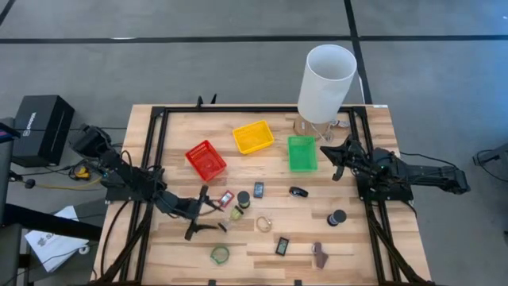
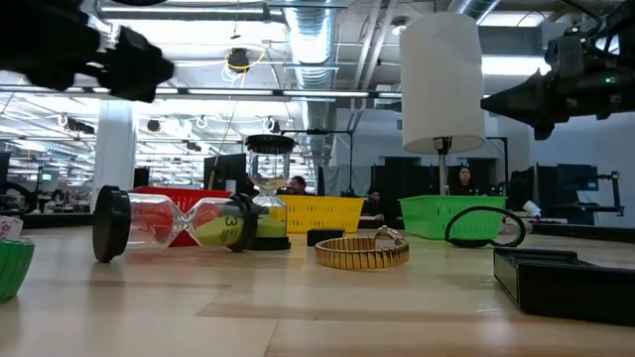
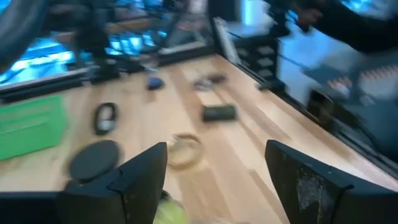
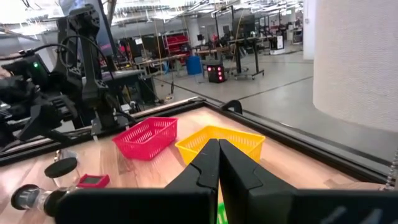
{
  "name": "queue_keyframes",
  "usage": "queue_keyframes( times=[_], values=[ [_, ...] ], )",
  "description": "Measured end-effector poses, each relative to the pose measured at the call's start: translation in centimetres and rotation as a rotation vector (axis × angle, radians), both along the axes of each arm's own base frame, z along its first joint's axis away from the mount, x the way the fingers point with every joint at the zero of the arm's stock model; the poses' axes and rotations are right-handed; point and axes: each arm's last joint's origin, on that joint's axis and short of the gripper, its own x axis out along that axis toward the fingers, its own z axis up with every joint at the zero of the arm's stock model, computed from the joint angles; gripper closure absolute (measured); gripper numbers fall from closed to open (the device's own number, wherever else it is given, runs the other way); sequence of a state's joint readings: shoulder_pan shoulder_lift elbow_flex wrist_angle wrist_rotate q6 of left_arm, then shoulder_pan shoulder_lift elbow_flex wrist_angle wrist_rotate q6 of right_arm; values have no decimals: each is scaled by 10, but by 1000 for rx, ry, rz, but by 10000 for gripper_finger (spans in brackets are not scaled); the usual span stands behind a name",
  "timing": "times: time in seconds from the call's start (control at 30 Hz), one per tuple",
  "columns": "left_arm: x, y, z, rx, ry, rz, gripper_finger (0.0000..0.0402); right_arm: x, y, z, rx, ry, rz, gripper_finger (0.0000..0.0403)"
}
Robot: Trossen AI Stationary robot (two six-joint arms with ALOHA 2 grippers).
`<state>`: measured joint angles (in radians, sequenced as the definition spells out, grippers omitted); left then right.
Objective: Pick & Place Office items
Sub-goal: Put the left green hourglass into the red basket
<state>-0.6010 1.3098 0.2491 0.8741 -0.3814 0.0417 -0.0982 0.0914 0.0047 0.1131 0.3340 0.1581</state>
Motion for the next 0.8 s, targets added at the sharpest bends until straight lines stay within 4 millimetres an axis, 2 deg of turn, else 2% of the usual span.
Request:
queue_keyframes(
  times=[0.17, 0.27, 0.43, 0.6, 0.8],
  values=[
    [23, 10, 22, -132, -61, 129, 139, 0, 0, 0, 0, 0, 0, 403],
    [40, 13, 39, -146, -49, 134, 139, 0, 0, 1, -1, -7, 0, 403],
    [68, 12, 70, -67, 150, 182, 140, 0, 0, 5, -12, -44, -1, 403],
    [80, 18, 101, -197, 288, 307, 141, 0, 0, 6, -13, -55, -1, 403],
    [91, 12, 105, -269, 340, 307, 155, -1, -1, 6, -34, -53, -15, 403]
  ],
)
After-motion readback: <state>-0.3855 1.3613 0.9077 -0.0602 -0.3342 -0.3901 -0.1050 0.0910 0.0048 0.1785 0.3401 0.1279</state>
